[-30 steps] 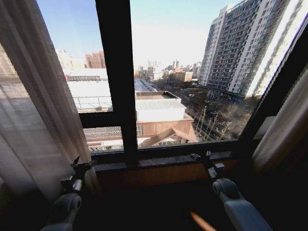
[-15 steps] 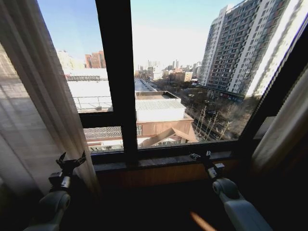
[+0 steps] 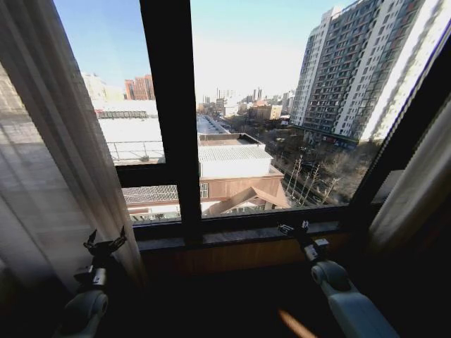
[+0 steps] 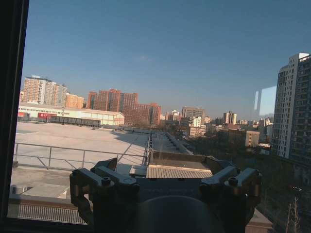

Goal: Open the curtains by pulling them apart, changing their state from closed to fully open.

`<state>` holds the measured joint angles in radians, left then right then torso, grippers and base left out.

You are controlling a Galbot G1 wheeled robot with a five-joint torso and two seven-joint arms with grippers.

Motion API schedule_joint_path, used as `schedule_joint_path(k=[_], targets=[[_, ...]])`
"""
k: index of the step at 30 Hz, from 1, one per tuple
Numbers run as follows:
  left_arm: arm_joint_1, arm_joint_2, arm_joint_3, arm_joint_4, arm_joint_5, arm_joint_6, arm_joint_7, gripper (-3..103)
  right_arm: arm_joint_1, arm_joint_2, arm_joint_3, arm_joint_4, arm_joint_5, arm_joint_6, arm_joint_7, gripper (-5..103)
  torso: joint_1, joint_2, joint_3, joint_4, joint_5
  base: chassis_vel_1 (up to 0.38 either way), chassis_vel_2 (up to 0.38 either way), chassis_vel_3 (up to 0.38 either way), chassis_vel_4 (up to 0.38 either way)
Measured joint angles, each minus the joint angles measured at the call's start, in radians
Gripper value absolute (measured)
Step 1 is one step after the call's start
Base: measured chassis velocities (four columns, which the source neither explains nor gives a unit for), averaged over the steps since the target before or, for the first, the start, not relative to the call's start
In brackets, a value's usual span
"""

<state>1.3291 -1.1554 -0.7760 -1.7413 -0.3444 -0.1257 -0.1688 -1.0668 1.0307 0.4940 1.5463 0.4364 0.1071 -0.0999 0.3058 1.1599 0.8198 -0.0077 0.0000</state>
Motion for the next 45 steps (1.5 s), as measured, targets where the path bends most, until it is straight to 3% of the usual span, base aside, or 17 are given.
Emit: schedule_joint_path(k=[7, 16, 27, 35, 38, 39, 42, 45], targets=[[-0.004, 0.011, -0.007, 0.02, -0.001, 0.001, -0.005, 100, 0.0, 0.0, 0.0, 0.0, 0.0, 0.0, 0.0, 100, 0.0, 0.0, 0.0, 0.0001, 0.0, -0.02, 0.023, 0.028, -0.023], [-0.079, 0.047, 0.06, 0.08, -0.011, -0.003, 0.0, 100, 0.0, 0.0, 0.0, 0.0, 0.0, 0.0, 0.0, 100, 0.0, 0.0, 0.0, 0.0, 0.0, -0.018, 0.029, 0.021, -0.02], [-0.357, 0.114, 0.176, 0.317, -0.054, 0.015, 0.001, 100, 0.0, 0.0, 0.0, 0.0, 0.0, 0.0, 0.0, 100, 0.0, 0.0, 0.0, -0.0003, 0.0, 0.0, 0.0, 0.0, 0.0], [-0.389, 0.115, 0.18, 0.378, -0.076, 0.018, 0.056, 101, 0.0, 0.0, 0.0, 0.0, 0.0, 0.0, 0.0, 100, 0.0, 0.0, 0.0, 0.0, 0.0001, 0.0, 0.0, 0.0, 0.0], [-0.399, 0.114, 0.182, 0.409, -0.075, -0.003, 0.098, 93, 0.0, 0.0, 0.0, 0.0, 0.0, 0.0, 0.0, 100, 0.0, 0.0, 0.0, 0.0, 0.0, 0.0, 0.0, 0.0, 0.0], [-0.399, 0.114, 0.182, 0.409, -0.075, -0.003, 0.098, 93, 0.0, 0.0, 0.0, 0.0, 0.0, 0.0, 0.0, 100, 0.0, 0.0, 0.0, 0.0, 0.0, 0.0, 0.0, 0.0, 0.0], [-0.406, 0.111, 0.183, 0.43, -0.074, -0.021, 0.117, 77, 0.0, 0.0, 0.0, 0.0, 0.0, 0.0, 0.0, 100, 0.0, 0.0, 0.0, 0.0, -0.0001, 0.0, 0.0, 0.0, 0.0], [-0.41, 0.111, 0.183, 0.44, -0.074, -0.029, 0.123, 72, 0.0, 0.0, 0.0, 0.0, 0.0, 0.0, 0.0, 100, 0.0, 0.0, 0.0, -0.0001, 0.0, 0.0, 0.0, 0.0, 0.0]])
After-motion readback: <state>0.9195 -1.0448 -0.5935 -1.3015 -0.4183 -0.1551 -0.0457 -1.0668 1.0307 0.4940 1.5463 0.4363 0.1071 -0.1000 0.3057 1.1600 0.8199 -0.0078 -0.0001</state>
